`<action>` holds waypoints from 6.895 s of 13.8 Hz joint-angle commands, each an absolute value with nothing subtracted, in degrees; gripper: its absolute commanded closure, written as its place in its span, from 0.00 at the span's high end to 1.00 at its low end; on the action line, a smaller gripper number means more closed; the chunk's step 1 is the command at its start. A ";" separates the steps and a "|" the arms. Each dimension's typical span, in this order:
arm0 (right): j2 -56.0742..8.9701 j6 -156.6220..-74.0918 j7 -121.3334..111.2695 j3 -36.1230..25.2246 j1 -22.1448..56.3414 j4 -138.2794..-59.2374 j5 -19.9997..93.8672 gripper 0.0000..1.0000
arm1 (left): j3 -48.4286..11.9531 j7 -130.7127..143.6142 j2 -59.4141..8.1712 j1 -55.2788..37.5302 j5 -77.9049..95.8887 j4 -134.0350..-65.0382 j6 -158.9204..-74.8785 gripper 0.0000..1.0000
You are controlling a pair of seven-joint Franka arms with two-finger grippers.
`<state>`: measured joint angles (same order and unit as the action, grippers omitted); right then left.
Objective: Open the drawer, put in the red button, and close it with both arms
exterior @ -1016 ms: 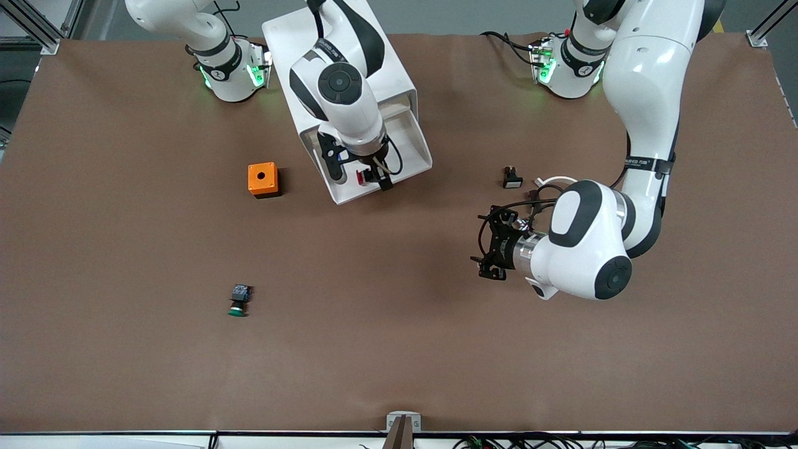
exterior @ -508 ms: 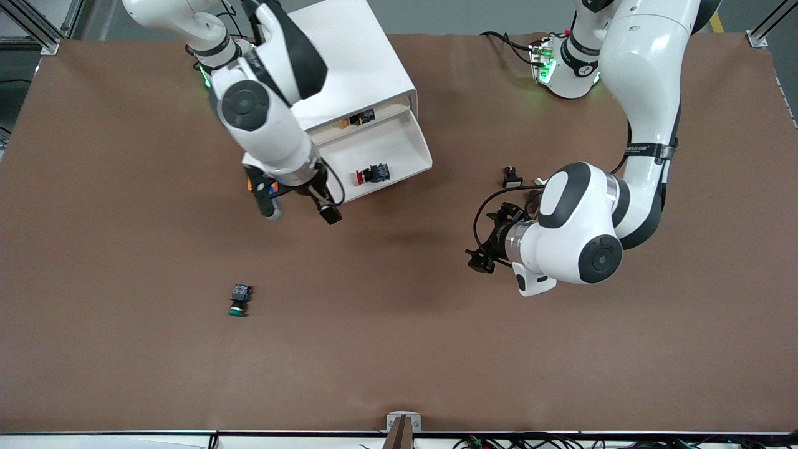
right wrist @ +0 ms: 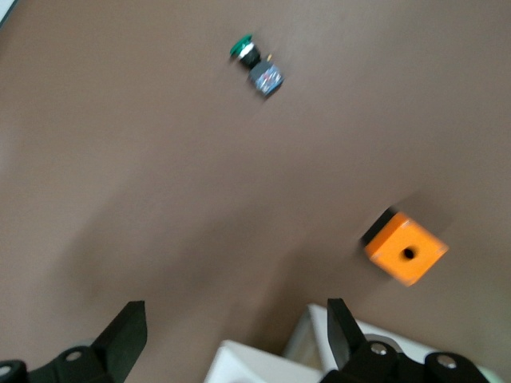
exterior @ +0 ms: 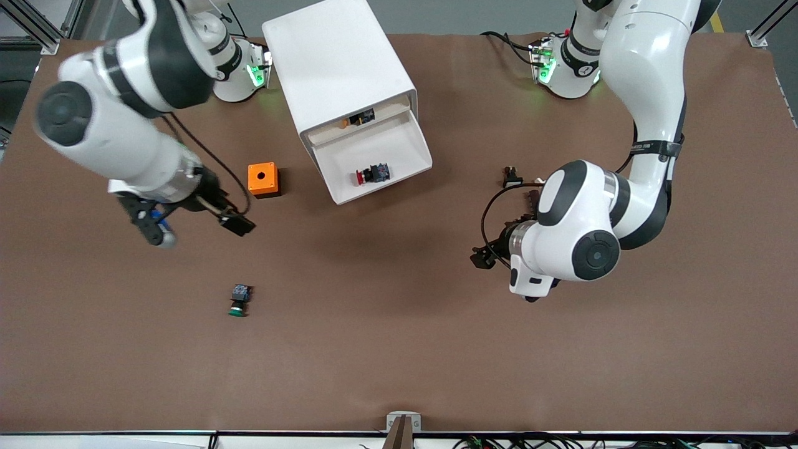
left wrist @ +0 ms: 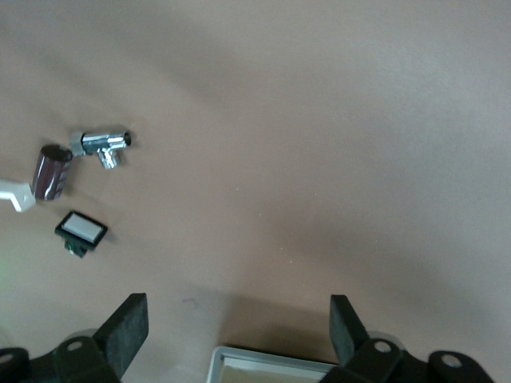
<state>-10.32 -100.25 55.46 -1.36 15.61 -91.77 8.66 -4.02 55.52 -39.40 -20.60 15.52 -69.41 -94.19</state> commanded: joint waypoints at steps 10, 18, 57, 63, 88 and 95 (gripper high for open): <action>-0.36 -92.64 15.67 -0.26 0.01 -92.20 2.99 1.00 | -4.92 52.12 -39.37 -35.06 5.53 -72.41 -106.07 1.00; 1.76 -92.64 4.76 -0.18 -3.77 -92.29 1.41 1.00 | -5.27 52.73 -40.60 -41.57 6.15 -74.09 -109.51 1.00; 1.49 -90.88 4.39 -0.26 -4.13 -90.53 0.44 1.00 | -7.82 56.96 -32.18 -25.85 -1.75 -77.69 -110.22 1.00; 1.58 -91.05 4.48 -0.26 -3.96 -90.53 0.53 1.00 | -7.91 45.72 -26.38 -18.91 -5.71 -77.61 -103.90 1.00; 1.58 -91.58 4.48 -0.26 -3.96 -90.62 0.53 1.00 | -8.00 18.29 -4.67 -1.58 -3.52 -81.37 -86.31 1.00; 1.58 -91.58 4.48 -0.26 -4.04 -90.61 0.53 1.00 | -8.00 12.48 1.40 2.37 -0.62 -87.10 -86.40 1.00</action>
<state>0.84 -91.77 5.00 -1.06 -3.13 -90.62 1.21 -7.49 14.31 -1.39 0.97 -1.96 -84.06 -86.16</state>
